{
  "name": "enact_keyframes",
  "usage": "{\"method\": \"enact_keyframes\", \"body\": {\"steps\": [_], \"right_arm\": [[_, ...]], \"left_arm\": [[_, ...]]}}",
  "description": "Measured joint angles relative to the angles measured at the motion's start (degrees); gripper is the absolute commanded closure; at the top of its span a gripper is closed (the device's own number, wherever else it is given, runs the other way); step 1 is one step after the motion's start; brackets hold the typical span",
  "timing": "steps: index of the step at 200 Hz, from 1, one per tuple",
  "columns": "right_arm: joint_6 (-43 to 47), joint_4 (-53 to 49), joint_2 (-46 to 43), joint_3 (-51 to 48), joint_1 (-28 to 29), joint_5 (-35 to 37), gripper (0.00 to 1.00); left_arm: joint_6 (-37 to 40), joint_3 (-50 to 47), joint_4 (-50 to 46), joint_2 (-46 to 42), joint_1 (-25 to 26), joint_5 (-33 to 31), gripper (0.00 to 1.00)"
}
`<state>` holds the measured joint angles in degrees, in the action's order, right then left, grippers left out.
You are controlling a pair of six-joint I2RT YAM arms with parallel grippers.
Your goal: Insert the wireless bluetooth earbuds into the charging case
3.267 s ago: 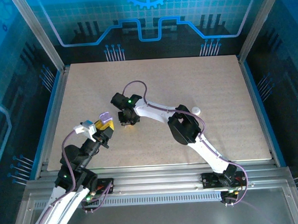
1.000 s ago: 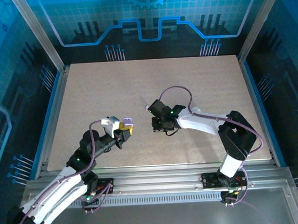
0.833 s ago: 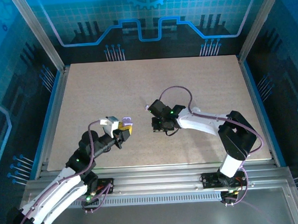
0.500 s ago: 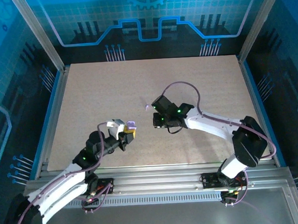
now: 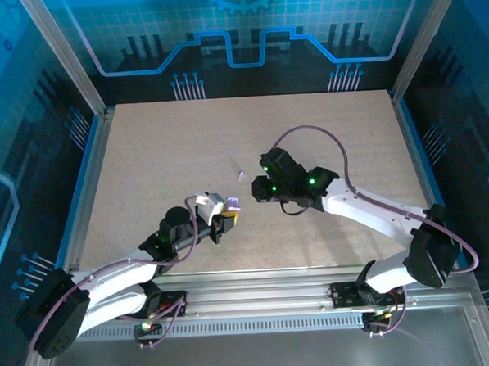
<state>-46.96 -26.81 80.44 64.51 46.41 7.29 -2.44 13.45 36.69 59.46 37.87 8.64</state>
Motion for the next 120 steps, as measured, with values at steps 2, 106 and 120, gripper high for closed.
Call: {"method": "enact_keyframes", "body": {"steps": [2, 106, 120], "right_arm": [[0.09, 0.17, -0.2, 0.0, 0.0, -0.07, 0.84], [5.03, 9.35, -11.28, -7.91, -0.81, -5.95, 0.82], [5.42, 10.6, -12.0, -8.74, -0.85, -6.58, 0.82]], "left_arm": [[0.04, 0.17, 0.22, 0.24, 0.11, 0.0, 0.87], [1.62, 6.75, 7.04, 5.01, 3.87, 0.02, 0.87], [2.1, 7.06, 7.19, 5.01, 4.17, 0.02, 0.86]]}}
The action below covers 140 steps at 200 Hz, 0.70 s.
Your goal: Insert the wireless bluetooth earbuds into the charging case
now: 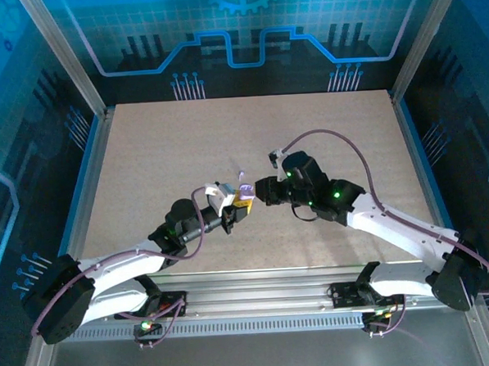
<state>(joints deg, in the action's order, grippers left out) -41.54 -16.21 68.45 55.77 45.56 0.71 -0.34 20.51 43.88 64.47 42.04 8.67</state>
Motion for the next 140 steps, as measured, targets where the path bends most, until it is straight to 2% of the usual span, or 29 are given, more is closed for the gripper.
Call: {"method": "enact_keyframes", "body": {"steps": [140], "right_arm": [[0.85, 8.24, -2.34, -3.08, -0.28, -5.25, 0.82]], "left_arm": [[0.68, 0.83, 1.51, 0.0, 1.09, -0.04, 0.86]]}}
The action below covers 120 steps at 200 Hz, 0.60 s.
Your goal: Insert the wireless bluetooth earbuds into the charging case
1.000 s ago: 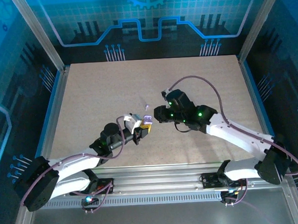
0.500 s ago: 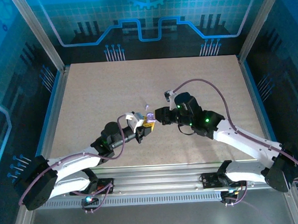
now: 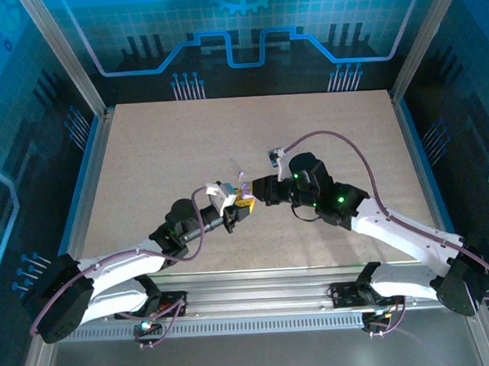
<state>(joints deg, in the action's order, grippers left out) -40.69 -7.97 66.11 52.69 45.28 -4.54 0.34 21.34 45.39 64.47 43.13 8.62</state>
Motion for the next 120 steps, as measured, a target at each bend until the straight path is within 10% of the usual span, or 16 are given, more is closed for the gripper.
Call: {"method": "enact_keyframes", "body": {"steps": [120], "right_arm": [[2.36, 3.76, 0.11, -1.01, -0.72, -3.39, 0.8]], "left_arm": [[-0.2, 0.0, 0.09, -1.16, 0.13, -0.85, 0.86]]}}
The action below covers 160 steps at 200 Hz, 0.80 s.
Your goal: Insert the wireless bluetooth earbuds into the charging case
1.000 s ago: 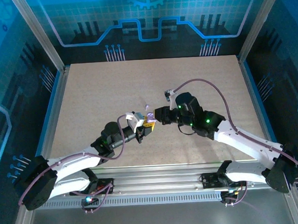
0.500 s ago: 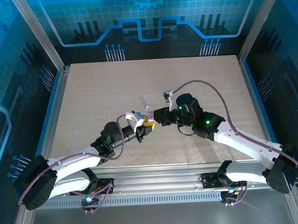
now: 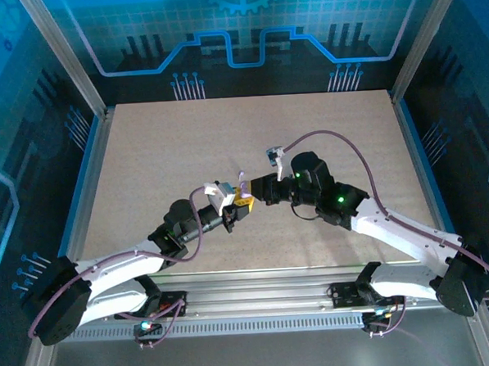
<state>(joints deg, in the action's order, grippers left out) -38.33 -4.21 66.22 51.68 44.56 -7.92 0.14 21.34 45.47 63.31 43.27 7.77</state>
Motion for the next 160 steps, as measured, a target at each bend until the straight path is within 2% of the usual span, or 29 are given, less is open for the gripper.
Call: {"method": "enact_keyframes", "body": {"steps": [79, 160], "right_arm": [[8.7, 1.53, 0.02, 0.0, -0.09, -1.81, 0.77], [14.32, 3.89, 0.46, -0.02, -2.69, -11.47, 0.75]], "left_arm": [[-0.2, 0.0, -0.17, -1.16, 0.0, 0.22, 0.85], [-1.31, 0.09, -0.11, -2.32, -0.02, 1.14, 0.85]]}}
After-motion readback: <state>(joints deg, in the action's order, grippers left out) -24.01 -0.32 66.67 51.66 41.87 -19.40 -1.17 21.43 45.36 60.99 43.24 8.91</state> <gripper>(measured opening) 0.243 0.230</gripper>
